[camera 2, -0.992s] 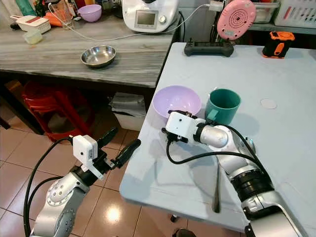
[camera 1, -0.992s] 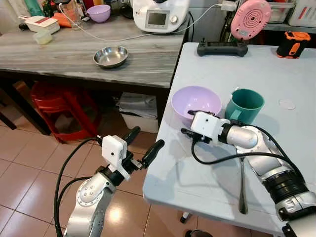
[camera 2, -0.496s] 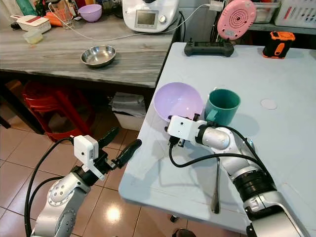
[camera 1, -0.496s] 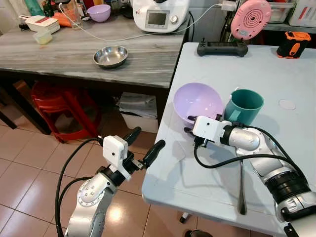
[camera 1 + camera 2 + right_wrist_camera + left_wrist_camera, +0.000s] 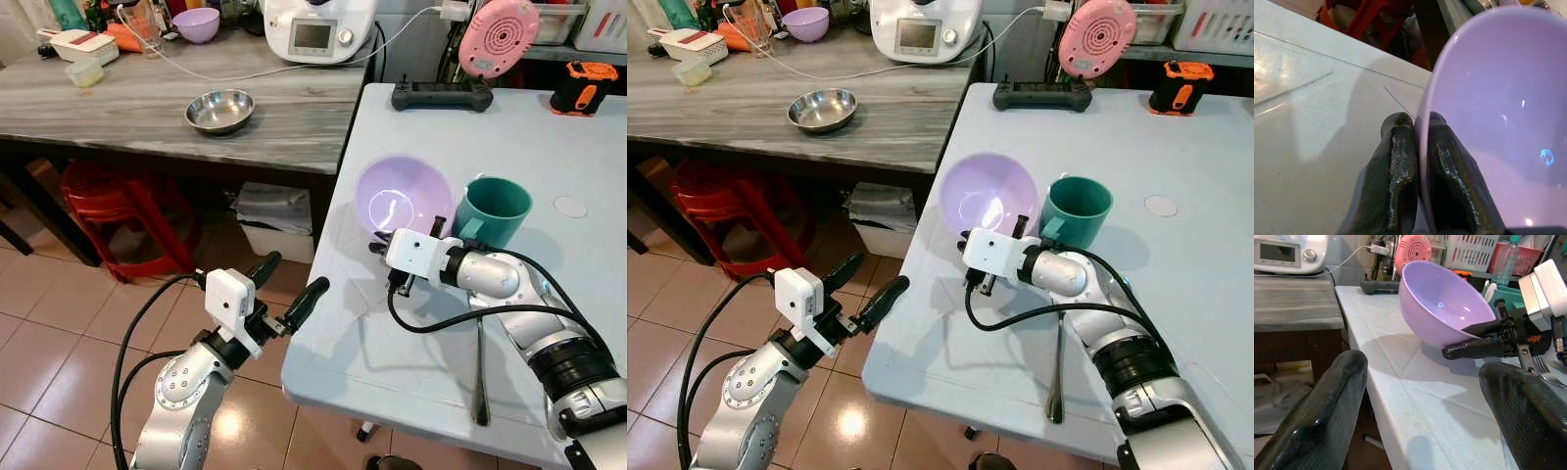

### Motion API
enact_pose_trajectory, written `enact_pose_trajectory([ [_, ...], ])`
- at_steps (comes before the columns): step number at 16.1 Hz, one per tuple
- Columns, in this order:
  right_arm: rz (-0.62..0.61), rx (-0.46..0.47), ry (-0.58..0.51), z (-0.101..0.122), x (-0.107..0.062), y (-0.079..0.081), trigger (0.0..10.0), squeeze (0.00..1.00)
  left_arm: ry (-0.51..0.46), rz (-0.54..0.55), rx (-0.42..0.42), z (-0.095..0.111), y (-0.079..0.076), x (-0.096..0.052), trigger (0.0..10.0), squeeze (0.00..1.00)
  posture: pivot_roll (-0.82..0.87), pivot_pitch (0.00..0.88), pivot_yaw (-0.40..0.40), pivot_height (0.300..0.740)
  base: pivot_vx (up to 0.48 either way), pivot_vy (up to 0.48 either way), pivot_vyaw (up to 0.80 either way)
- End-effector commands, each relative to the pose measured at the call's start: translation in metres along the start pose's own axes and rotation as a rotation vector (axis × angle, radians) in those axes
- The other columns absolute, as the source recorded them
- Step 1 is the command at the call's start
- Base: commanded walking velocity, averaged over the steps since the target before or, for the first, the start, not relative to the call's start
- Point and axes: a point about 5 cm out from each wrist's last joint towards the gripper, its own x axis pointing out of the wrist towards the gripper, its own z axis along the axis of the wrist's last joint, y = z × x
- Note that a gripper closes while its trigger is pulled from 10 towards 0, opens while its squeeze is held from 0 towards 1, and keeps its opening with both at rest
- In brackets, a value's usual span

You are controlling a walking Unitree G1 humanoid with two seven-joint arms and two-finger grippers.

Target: Setting the table

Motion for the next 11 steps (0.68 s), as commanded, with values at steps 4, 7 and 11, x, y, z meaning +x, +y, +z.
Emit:
enact_pose_trajectory([
  [4,-0.051,-0.012,-0.055,0.008,-0.001,-0.007,0.0,0.0,-0.004,-0.003,0.014,0.004,0.004,-0.003,10.0,0.0,-0.13,0.127,0.077,0.74,0.0,0.0,0.0],
  [7,-0.209,0.068,-0.157,0.022,-0.007,-0.011,0.0,0.0,0.027,0.178,0.053,-0.001,0.023,-0.004,10.0,0.0,-0.13,0.121,0.072,0.74,0.0,0.0,0.0],
  [11,-0.441,0.224,-0.27,0.045,-0.02,-0.001,0.0,0.0,0.06,0.42,0.03,-0.002,0.054,0.002,10.0,0.0,-0.13,0.109,0.075,0.74,0.0,0.0,0.0],
])
